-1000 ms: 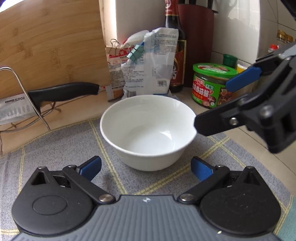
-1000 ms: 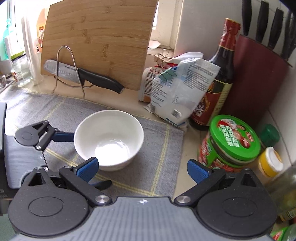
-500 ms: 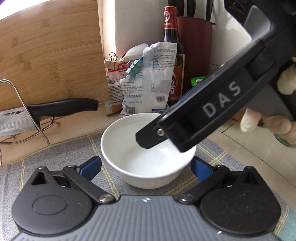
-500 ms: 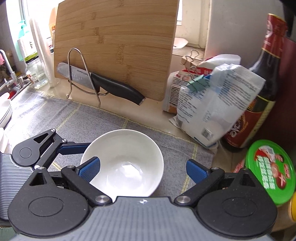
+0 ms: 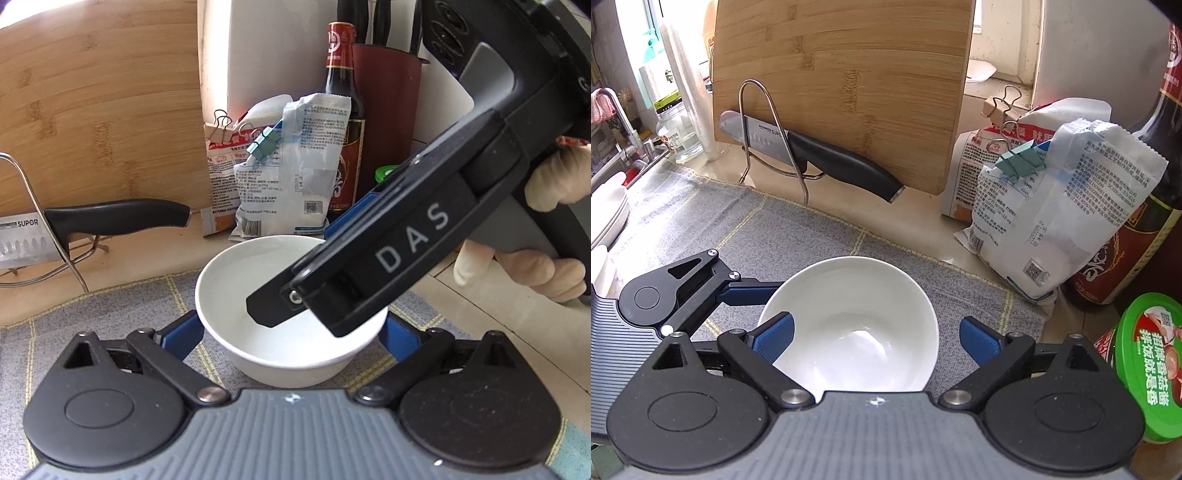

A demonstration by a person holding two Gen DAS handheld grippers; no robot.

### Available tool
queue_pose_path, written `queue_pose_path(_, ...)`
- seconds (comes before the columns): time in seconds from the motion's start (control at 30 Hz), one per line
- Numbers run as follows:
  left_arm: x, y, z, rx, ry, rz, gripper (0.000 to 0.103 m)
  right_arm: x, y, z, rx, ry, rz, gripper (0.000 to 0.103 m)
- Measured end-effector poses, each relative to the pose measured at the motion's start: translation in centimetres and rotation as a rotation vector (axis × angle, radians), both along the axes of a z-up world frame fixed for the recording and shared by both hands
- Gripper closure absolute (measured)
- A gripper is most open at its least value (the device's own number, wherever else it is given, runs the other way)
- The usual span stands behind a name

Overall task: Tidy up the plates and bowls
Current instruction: 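Close the right tool on the rim of the white bowl, then lift the white bowl with the right tool and carry it to the nested bowls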

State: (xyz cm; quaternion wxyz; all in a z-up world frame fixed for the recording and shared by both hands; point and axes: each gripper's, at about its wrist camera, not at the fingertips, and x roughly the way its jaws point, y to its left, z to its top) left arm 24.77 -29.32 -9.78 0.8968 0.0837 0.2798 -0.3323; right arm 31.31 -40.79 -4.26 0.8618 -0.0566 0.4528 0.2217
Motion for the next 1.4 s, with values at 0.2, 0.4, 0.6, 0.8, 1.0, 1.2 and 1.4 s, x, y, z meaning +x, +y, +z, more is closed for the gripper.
queue_pose_path(0.2,-0.1,-0.1,0.0,0.004,-0.001,-0.004,0.006,0.2,0.0,-0.1,0.0,0.01,0.006,0.018)
queue_pose_path(0.4,-0.1,-0.1,-0.1,0.006,-0.001,-0.004,0.006,0.3,0.0,-0.1,0.01,0.017,0.009,0.027)
queue_pose_path(0.6,-0.1,-0.1,-0.1,0.01,0.003,-0.006,0.006,0.3,0.0,-0.1,0.009,0.018,0.011,0.029)
queue_pose_path(0.8,-0.1,-0.1,0.1,0.024,0.012,-0.005,0.006,0.3,0.0,-0.1,0.011,0.018,0.01,0.029)
queue_pose_path(1.0,-0.4,0.1,0.6,0.042,0.033,0.001,0.006,-0.2,0.4,0.4,0.017,0.016,0.016,0.029)
queue_pose_path(1.2,-1.3,1.0,2.1,0.051,0.037,0.007,0.006,-1.2,1.1,1.2,0.022,0.01,0.023,0.029)
queue_pose_path(1.4,-2.8,2.6,3.7,0.063,0.045,0.02,0.006,-2.6,1.8,2.6,0.068,0.01,0.032,0.029)
